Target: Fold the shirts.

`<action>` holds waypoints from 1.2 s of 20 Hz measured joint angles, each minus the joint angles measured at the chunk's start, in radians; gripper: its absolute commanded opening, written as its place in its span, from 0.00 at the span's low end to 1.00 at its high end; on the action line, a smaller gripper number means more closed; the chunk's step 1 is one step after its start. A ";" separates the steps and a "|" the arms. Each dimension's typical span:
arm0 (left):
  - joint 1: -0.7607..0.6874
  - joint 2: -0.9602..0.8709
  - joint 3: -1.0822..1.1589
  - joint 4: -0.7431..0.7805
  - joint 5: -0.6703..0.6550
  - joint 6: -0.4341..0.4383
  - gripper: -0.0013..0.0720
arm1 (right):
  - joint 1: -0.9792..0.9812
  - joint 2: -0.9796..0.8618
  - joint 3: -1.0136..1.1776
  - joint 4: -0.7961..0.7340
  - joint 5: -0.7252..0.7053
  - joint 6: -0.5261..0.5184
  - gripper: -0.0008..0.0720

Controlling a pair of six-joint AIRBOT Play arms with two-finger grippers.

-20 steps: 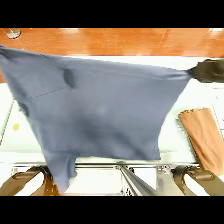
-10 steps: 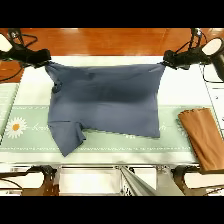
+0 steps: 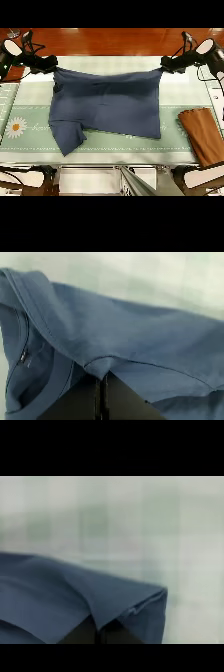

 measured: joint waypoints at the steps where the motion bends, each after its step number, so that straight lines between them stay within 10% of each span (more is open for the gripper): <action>1: 0.004 -0.014 0.000 0.000 -0.032 0.015 0.05 | 0.000 -0.012 0.000 0.000 0.040 -0.008 0.05; 5: 0.010 -0.074 0.000 -0.004 -0.124 0.049 0.07 | 0.011 -0.068 0.002 0.003 0.140 -0.030 0.16; 6: 0.011 -0.084 0.000 -0.005 -0.137 0.052 0.29 | 0.019 -0.080 0.002 0.005 0.152 -0.031 0.67; 7: 0.012 -0.089 0.000 -0.006 -0.153 0.055 0.85 | 0.029 -0.089 0.002 0.006 0.162 -0.034 0.87; 8: 0.014 -0.094 0.004 -0.007 -0.169 0.055 0.98 | 0.035 -0.095 0.004 0.007 0.168 -0.039 0.87; 16: 0.179 0.044 -0.142 0.055 -0.385 0.071 0.98 | -0.106 0.129 -0.140 -0.075 0.244 -0.043 0.86; 24: 0.481 0.443 -0.816 -0.206 -0.154 0.194 0.97 | -0.171 0.642 -0.850 0.190 -0.058 -0.124 0.86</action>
